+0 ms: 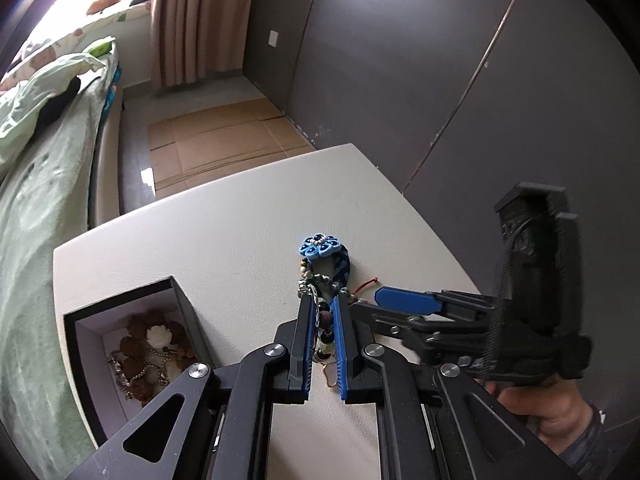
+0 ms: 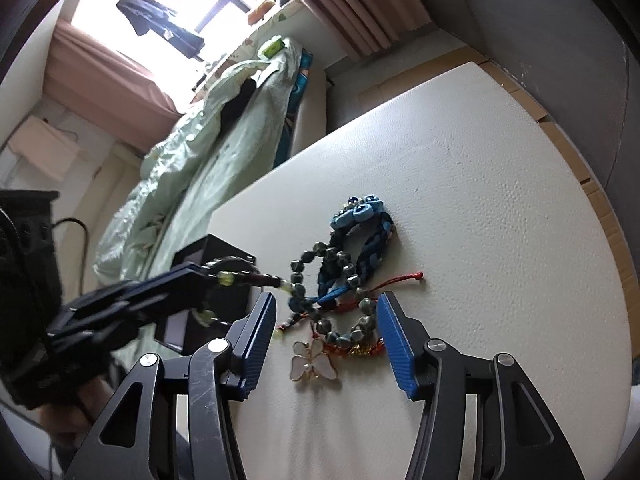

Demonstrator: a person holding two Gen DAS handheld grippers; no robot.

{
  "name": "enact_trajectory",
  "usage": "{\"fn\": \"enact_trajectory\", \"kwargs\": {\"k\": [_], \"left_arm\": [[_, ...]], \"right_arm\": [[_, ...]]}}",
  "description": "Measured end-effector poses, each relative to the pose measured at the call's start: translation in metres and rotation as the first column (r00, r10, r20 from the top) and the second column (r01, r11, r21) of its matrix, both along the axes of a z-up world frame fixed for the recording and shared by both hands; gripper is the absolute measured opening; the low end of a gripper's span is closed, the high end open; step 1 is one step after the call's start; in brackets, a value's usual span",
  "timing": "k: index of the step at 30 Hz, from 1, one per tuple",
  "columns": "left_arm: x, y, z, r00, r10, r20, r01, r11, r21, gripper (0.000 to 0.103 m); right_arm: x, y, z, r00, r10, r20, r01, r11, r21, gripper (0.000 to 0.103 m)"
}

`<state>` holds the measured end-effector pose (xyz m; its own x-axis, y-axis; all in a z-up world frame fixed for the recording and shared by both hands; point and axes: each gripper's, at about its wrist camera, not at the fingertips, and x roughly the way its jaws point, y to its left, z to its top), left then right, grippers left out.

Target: Organize jewelry

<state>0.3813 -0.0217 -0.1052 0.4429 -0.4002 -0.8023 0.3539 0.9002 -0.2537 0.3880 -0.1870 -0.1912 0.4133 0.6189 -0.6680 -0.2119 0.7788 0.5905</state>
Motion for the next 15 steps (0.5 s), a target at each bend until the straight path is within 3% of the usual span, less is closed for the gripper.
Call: {"fn": "enact_trajectory", "kwargs": {"k": [3,6,7,8,9,11,15], "left_arm": [[0.0,0.005,0.001,1.0,0.0,-0.018,-0.001,0.999,-0.035,0.01],[0.0,0.008,0.0,1.0,0.007,-0.021,-0.007,0.999,-0.036,0.01],[-0.001,0.009,0.001,1.0,0.012,-0.021,-0.013,0.999,-0.036,0.01],[-0.001,0.01,0.001,1.0,0.017,-0.019,-0.018,0.999,-0.036,0.01],[-0.002,0.012,0.003,1.0,0.025,-0.012,-0.025,0.999,-0.033,0.01],[-0.004,0.016,0.008,1.0,0.031,-0.001,-0.031,0.999,-0.031,0.01],[-0.011,0.02,0.022,0.999,0.037,0.03,-0.036,0.999,-0.022,0.01]], "right_arm": [[0.001,0.005,-0.004,1.0,0.004,-0.009,-0.005,0.997,-0.077,0.054],[-0.002,0.012,-0.005,1.0,0.02,0.01,-0.018,0.985,-0.169,0.047],[-0.003,0.015,-0.006,0.999,0.025,0.023,-0.019,0.979,-0.205,0.039],[-0.004,0.016,-0.006,0.999,0.02,0.033,-0.011,0.969,-0.246,0.025],[-0.005,0.016,-0.005,0.999,0.016,0.041,-0.004,0.961,-0.277,0.021],[-0.004,0.011,-0.006,0.999,0.015,0.031,-0.006,0.967,-0.257,0.012],[-0.007,-0.003,0.0,0.999,0.006,0.045,0.002,0.987,-0.162,0.011]]}}
